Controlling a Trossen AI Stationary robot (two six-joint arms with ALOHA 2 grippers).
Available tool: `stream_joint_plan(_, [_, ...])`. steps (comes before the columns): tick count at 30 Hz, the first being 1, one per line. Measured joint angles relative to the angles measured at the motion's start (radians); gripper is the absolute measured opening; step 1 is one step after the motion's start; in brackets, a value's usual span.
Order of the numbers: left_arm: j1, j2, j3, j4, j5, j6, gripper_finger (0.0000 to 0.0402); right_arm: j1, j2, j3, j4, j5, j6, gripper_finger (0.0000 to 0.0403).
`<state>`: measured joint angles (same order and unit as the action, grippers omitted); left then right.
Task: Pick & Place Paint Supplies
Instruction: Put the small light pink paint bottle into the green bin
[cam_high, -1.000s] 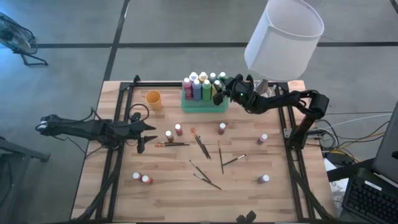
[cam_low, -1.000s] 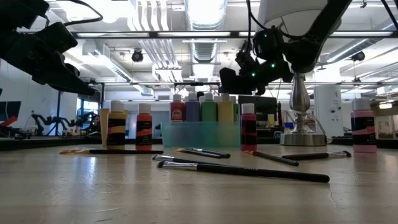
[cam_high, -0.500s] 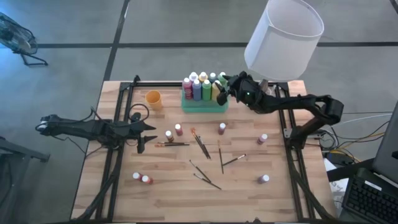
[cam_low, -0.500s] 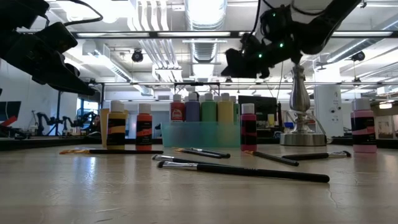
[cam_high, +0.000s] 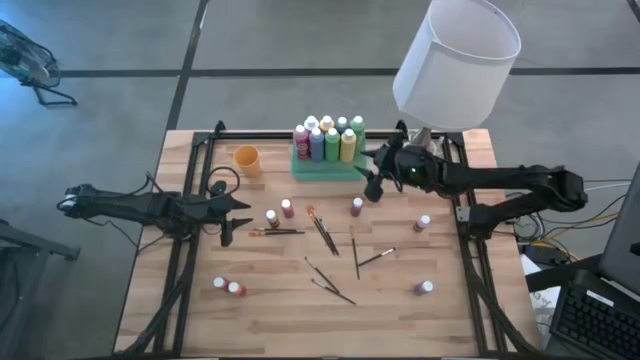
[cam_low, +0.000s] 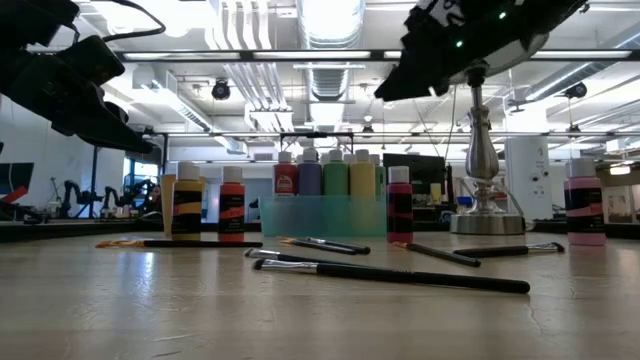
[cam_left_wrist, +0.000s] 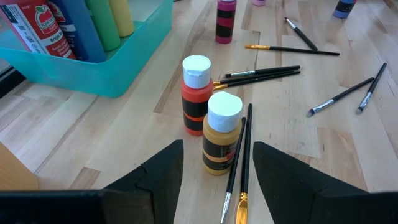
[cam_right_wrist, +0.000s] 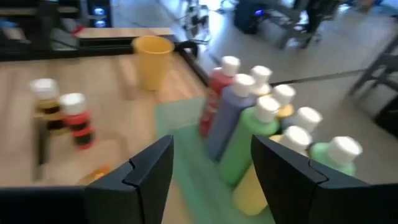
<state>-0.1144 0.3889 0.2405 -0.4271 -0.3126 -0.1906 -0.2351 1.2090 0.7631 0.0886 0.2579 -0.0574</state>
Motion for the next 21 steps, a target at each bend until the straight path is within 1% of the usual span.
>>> stream_joint_plan(3, [0.000,0.000,0.000,0.000,0.000,0.000,0.0200,0.040,-0.041,0.000,-0.064,-0.005,0.030,0.0203])
stream_joint_plan(7, [0.000,0.000,0.000,0.000,0.000,0.000,0.0200,0.092,-0.077,0.000,-0.102,-0.005,0.066,0.0197])
stream_joint_plan(16, [0.000,0.000,0.000,0.000,0.000,0.000,0.0200,0.202,-0.112,0.000,-0.174,-0.004,0.116,0.0183])
stream_joint_plan(21, [0.000,0.000,0.000,0.000,0.000,0.000,0.0200,0.240,-0.139,0.000,-0.225,-0.004,0.170,0.0181])
